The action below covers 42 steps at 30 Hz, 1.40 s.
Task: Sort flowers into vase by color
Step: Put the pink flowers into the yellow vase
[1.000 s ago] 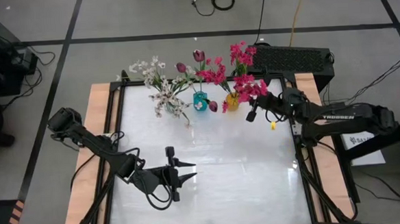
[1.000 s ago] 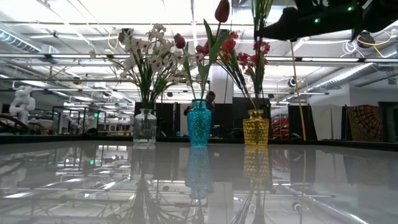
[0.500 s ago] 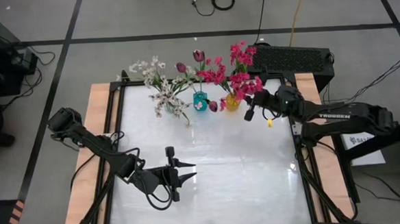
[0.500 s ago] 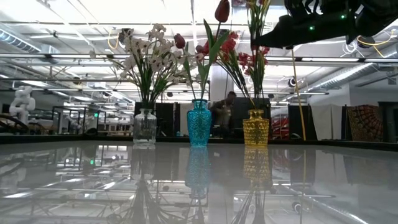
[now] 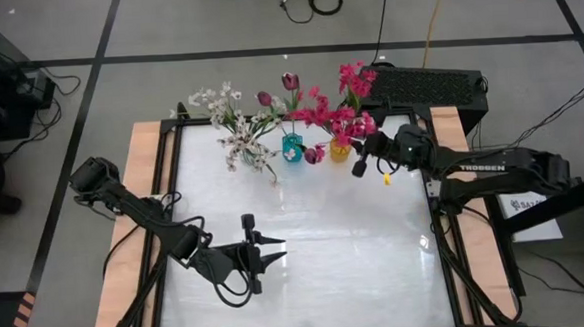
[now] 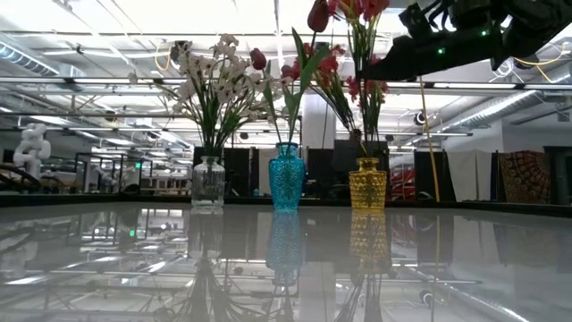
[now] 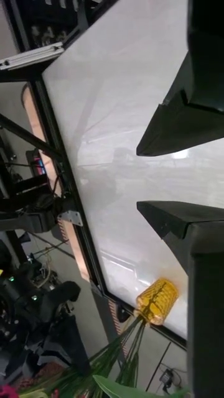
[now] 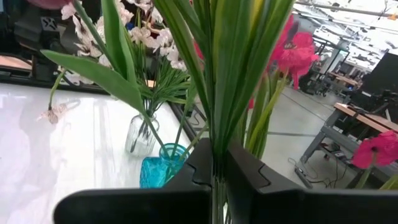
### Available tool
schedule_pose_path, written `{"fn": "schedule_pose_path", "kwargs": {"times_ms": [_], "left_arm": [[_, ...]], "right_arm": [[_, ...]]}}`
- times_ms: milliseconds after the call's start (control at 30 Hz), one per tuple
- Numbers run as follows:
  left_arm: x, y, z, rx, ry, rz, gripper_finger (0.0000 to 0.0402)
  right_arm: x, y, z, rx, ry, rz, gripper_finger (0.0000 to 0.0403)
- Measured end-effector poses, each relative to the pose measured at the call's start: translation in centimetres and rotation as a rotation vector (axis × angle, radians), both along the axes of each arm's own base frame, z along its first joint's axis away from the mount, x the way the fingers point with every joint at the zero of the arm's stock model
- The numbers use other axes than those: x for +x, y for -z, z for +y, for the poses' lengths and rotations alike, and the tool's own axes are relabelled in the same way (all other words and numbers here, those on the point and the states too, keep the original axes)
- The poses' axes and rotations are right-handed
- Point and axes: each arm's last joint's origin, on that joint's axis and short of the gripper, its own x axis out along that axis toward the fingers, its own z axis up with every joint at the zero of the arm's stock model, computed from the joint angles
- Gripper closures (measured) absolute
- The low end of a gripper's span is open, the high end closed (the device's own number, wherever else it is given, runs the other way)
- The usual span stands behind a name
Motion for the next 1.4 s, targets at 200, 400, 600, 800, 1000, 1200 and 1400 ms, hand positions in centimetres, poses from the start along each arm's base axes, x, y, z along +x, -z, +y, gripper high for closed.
{"fn": "schedule_pose_path", "kwargs": {"times_ms": [200, 400, 600, 800, 1000, 1200, 1400], "left_arm": [[0.0, 0.2, 0.0, 0.01, 0.0, 0.015, 0.0268], [0.0, 0.2, 0.0, 0.009, 0.0, 0.014, 0.0268], [0.0, 0.2, 0.0, 0.009, 0.0, 0.015, 0.0268], [-0.1, 0.3, 0.0, 0.01, 0.014, 0.026, 0.0268], [-0.1, 0.3, 0.0, 0.01, 0.019, 0.032, 0.0268], [-0.1, 0.3, 0.0, 0.008, 0.019, 0.031, 0.0268], [-0.1, 0.3, 0.0, 0.008, 0.019, 0.031, 0.0268]], "right_arm": [[0.3, 0.4, -0.2, 0.014, 0.004, 0.016, 0.0395], [0.4, 0.9, -0.7, 0.04, 0.026, 0.03, 0.0394], [0.4, 1.1, -0.9, 0.045, 0.034, 0.043, 0.0394], [0.4, 1.6, -0.9, 0.042, 0.033, 0.099, 0.039], [0.3, 1.8, -0.9, 0.035, 0.035, 0.135, 0.0364], [-0.2, 1.2, -0.8, 0.011, 0.086, 0.118, 0.0347], [-1.3, 0.6, -0.4, 0.005, 0.083, 0.14, 0.0332]]}}
